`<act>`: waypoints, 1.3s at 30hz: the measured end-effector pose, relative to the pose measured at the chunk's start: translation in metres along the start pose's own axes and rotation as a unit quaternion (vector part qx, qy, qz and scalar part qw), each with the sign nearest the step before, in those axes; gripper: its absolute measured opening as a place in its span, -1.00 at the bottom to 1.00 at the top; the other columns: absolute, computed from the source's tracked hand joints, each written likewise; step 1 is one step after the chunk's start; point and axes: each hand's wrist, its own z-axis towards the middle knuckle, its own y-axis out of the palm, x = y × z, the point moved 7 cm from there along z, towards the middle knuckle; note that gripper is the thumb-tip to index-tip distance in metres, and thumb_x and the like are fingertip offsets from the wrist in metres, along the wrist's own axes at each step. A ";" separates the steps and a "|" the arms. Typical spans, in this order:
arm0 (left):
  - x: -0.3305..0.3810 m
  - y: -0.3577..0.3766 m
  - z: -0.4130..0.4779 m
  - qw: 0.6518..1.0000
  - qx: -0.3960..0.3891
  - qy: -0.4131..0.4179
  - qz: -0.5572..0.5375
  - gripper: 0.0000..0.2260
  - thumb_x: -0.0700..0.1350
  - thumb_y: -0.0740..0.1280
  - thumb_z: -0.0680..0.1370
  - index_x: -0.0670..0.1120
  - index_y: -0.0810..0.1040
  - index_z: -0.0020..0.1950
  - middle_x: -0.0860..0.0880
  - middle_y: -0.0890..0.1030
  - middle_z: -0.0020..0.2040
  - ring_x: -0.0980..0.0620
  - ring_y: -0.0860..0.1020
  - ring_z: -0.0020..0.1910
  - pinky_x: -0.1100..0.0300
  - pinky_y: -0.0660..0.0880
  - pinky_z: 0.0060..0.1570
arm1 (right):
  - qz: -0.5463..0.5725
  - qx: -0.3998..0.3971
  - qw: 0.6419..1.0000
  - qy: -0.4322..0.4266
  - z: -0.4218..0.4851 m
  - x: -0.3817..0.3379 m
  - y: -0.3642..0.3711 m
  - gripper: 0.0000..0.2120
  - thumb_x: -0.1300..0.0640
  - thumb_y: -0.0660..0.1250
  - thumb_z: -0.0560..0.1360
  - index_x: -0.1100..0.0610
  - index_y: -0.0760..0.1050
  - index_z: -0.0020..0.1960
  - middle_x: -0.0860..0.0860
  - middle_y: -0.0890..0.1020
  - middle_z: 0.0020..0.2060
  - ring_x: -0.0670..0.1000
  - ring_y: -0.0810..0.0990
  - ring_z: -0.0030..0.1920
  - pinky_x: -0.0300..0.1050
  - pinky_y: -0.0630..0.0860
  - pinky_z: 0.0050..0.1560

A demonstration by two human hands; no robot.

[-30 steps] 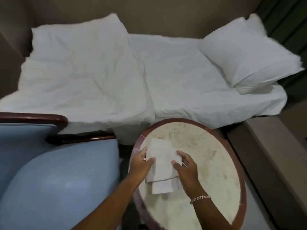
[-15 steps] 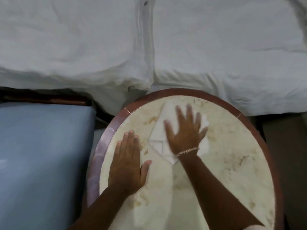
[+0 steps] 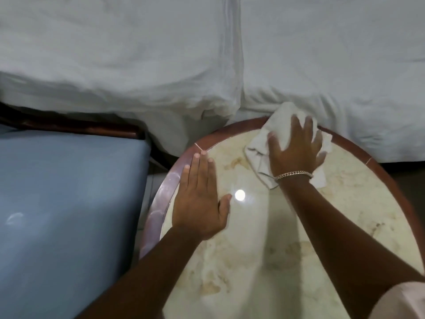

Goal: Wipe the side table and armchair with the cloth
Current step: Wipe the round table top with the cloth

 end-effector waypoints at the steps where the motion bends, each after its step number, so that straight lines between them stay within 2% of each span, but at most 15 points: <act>1: 0.001 0.000 0.001 1.000 0.005 0.001 0.002 -0.27 0.16 0.06 0.60 -0.30 0.04 0.61 -0.30 0.05 0.64 -0.21 0.00 0.65 -0.13 0.05 0.61 | -0.002 -0.014 0.998 -0.068 -0.010 -0.014 0.003 -0.34 -0.33 0.11 0.49 -0.12 0.17 0.53 0.01 0.17 0.58 0.22 0.14 0.56 0.46 0.13 0.41; 3: 0.002 0.000 -0.001 1.000 0.005 0.010 0.003 -0.28 0.14 0.07 0.59 -0.31 0.05 0.60 -0.32 0.05 0.64 -0.22 0.00 0.65 -0.14 0.05 0.61 | -0.013 -0.065 0.960 -0.272 -0.030 -0.034 0.013 -0.36 -0.29 0.13 0.52 -0.09 0.20 0.53 0.01 0.21 0.58 0.18 0.17 0.56 0.39 0.19 0.43; 4: 0.001 0.001 -0.002 1.000 0.002 0.014 0.002 -0.28 0.13 0.07 0.59 -0.31 0.04 0.60 -0.31 0.04 0.64 -0.22 -0.01 0.65 -0.15 0.04 0.61 | -0.019 -0.071 0.949 -0.307 -0.029 -0.034 0.011 -0.37 -0.28 0.14 0.52 -0.07 0.22 0.53 0.01 0.23 0.57 0.16 0.19 0.55 0.37 0.23 0.42; 6: -0.001 0.000 -0.006 1.000 -0.006 0.020 0.002 -0.28 0.13 0.05 0.60 -0.31 0.02 0.61 -0.30 0.01 0.65 -0.21 -0.04 0.65 -0.15 0.03 0.61 | 0.001 -0.020 0.990 -0.142 -0.009 -0.009 0.003 -0.37 -0.28 0.13 0.52 -0.05 0.25 0.52 0.02 0.24 0.56 0.17 0.21 0.54 0.37 0.23 0.40; 8: -0.004 -0.002 -0.014 1.000 -0.016 0.015 0.007 -0.29 0.14 0.02 0.61 -0.30 0.01 0.61 -0.29 -0.01 0.65 -0.21 -0.06 0.65 -0.16 0.02 0.61 | 0.017 0.018 0.999 0.034 -0.017 -0.002 -0.001 -0.35 -0.31 0.11 0.50 -0.08 0.20 0.52 0.02 0.19 0.58 0.22 0.16 0.55 0.44 0.17 0.40; 12: -0.009 -0.021 -0.028 0.993 0.047 0.008 -0.104 -0.32 0.06 0.03 0.61 -0.30 -0.02 0.61 -0.26 -0.03 0.66 -0.18 -0.08 0.66 -0.24 0.05 0.59 | -0.013 -0.067 0.972 -0.226 -0.076 -0.067 0.018 -0.38 -0.28 0.04 0.54 -0.07 0.19 0.54 -0.01 0.16 0.59 0.18 0.11 0.58 0.35 0.10 0.45; 15: -0.009 -0.048 -0.019 0.975 0.130 0.036 -0.177 -0.35 0.03 0.05 0.62 -0.24 -0.04 0.63 -0.24 -0.01 0.66 -0.16 -0.08 0.66 -0.20 -0.05 0.61 | 0.135 -0.103 0.958 -0.231 -0.095 -0.087 0.019 -0.46 -0.15 -0.02 0.58 -0.02 0.26 0.52 -0.07 0.21 0.57 0.03 0.10 0.59 0.26 0.02 0.54; 17: -0.001 -0.054 -0.003 0.979 0.115 0.070 -0.153 -0.39 0.09 0.01 0.63 -0.11 0.02 0.64 -0.18 0.07 0.67 -0.13 -0.03 0.66 -0.22 -0.07 0.60 | 0.301 -0.123 0.921 -0.213 -0.105 -0.096 0.019 -0.54 0.02 0.07 0.62 0.05 0.32 0.49 -0.14 0.29 0.50 -0.24 0.26 0.49 -0.05 0.27 0.49; 19: 0.005 -0.049 0.010 0.990 0.073 0.069 -0.096 -0.42 0.20 -0.01 0.62 0.03 0.14 0.62 -0.12 0.21 0.64 -0.16 0.08 0.64 -0.29 -0.08 0.58 | 0.380 -0.045 0.917 -0.109 -0.104 -0.073 0.012 -0.57 0.13 0.13 0.59 0.13 0.40 0.44 -0.11 0.39 0.44 -0.39 0.38 0.33 -0.29 0.45 0.27; 21: 0.004 -0.040 0.017 0.998 0.029 0.055 -0.018 -0.42 0.29 0.01 0.60 0.13 0.21 0.60 -0.07 0.26 0.63 -0.20 0.10 0.63 -0.34 -0.14 0.55 | 0.326 0.046 0.943 -0.048 -0.105 -0.037 0.003 -0.55 0.23 0.09 0.54 0.16 0.43 0.41 0.03 0.44 0.45 -0.14 0.40 0.43 -0.02 0.46 0.37; 22: 0.000 -0.035 0.018 0.998 0.010 0.052 0.018 -0.42 0.30 0.02 0.59 0.15 0.23 0.59 -0.05 0.24 0.64 -0.21 0.08 0.64 -0.37 -0.20 0.53 | 0.264 0.039 0.961 -0.073 -0.108 -0.026 0.001 -0.52 0.22 0.06 0.53 0.18 0.40 0.43 0.09 0.41 0.47 0.00 0.34 0.49 0.10 0.38 0.44; 24: -0.010 -0.031 0.021 0.998 -0.008 0.037 0.056 -0.43 0.31 0.05 0.58 0.18 0.24 0.57 -0.02 0.20 0.65 -0.20 0.04 0.64 -0.42 -0.30 0.46 | 0.100 -0.054 0.979 -0.169 -0.118 -0.014 0.010 -0.48 0.11 0.01 0.56 0.18 0.28 0.50 0.14 0.29 0.53 0.12 0.19 0.57 0.20 0.21 0.52; 27: -0.019 -0.036 0.008 0.999 0.010 -0.017 0.051 -0.45 0.30 0.04 0.58 0.19 0.28 0.54 0.00 0.23 0.64 -0.18 0.08 0.64 -0.53 -0.19 0.44 | -0.074 -0.133 0.955 -0.255 -0.133 -0.004 0.019 -0.42 -0.07 -0.04 0.60 0.16 0.10 0.56 0.15 0.12 0.59 0.15 0.03 0.60 0.23 0.11 0.54; 32: -0.012 -0.031 -0.085 0.999 0.035 0.008 0.017 -0.47 0.30 0.07 0.59 0.16 0.36 0.52 -0.01 0.30 0.61 -0.20 0.17 0.62 -0.57 -0.03 0.41 | -0.112 -0.180 0.949 -0.232 -0.142 -0.008 0.018 -0.32 -0.15 -0.19 0.57 0.16 -0.09 0.60 0.11 -0.07 0.61 0.11 -0.15 0.61 0.19 -0.08 0.58; 39: -0.030 -0.040 -0.003 0.998 0.034 -0.027 0.045 -0.48 0.27 0.13 0.58 0.14 0.39 0.50 -0.02 0.32 0.60 -0.20 0.17 0.62 -0.56 -0.03 0.42 | -0.110 -0.187 0.949 -0.227 -0.142 -0.006 0.019 -0.33 -0.15 -0.18 0.58 0.12 -0.15 0.60 0.07 -0.12 0.62 0.07 -0.19 0.61 0.13 -0.16 0.58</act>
